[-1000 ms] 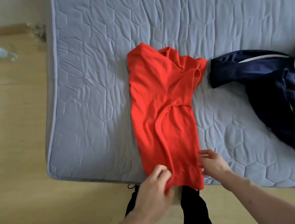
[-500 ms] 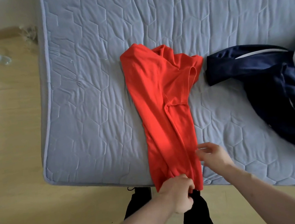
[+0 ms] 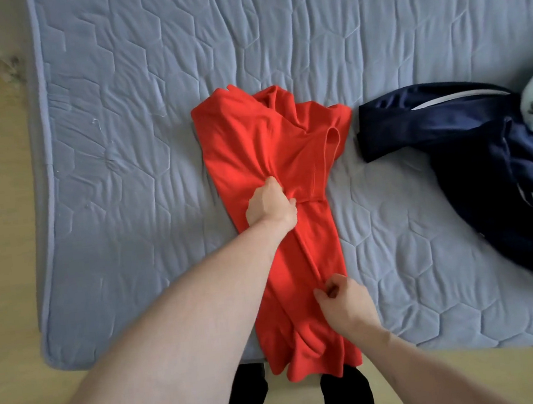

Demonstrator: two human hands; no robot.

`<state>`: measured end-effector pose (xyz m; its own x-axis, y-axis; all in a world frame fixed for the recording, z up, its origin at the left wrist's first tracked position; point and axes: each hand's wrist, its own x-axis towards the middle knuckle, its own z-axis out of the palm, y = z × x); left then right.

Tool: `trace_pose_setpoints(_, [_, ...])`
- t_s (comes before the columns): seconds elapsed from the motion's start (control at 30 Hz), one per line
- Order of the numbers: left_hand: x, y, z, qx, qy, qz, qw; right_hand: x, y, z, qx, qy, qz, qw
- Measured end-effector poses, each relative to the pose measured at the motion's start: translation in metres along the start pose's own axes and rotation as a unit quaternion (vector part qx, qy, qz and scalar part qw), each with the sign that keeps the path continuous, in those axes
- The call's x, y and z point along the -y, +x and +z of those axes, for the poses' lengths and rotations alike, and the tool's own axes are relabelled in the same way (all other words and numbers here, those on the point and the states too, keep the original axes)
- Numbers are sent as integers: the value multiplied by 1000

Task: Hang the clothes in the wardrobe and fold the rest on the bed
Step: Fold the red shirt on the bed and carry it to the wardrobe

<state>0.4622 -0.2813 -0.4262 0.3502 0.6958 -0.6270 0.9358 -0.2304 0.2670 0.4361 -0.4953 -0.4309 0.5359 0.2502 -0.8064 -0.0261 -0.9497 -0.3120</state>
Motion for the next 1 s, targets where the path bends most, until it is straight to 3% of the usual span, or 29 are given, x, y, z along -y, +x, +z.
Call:
trace_pose_setpoints(0.17, [-29,-21,10,-94,-33,205,974,-19,0,-13,-14,8,15,1000])
trace_pose_setpoints(0.23, [-32,-27,18,-51,-61,228,970,-23,1,-19,-10,1,28,1000])
trace_pose_setpoints(0.33, [-24,-22,24,104,-83,192,972,-21,5,-29,34,-33,40,998])
trace_pose_setpoints(0.37, [-19,-19,24,120,-72,190,972,-16,7,-34,39,-37,38,998])
trace_pose_setpoints(0.43, [-8,-15,17,67,-67,184,978,1,15,-47,17,-8,32,999])
trace_pose_setpoints(0.57, [21,5,-16,-123,-183,146,964,59,56,-80,-120,153,-24,981])
trace_pose_setpoints(0.7, [54,38,-53,-185,-192,134,954,126,110,-106,-130,169,-69,975])
trace_pose_setpoints(0.87, [61,70,-78,-138,-101,238,956,165,148,-116,-114,126,-19,985])
trace_pose_setpoints(1.0, [48,80,-84,-28,37,295,954,173,137,-120,-215,142,-104,961])
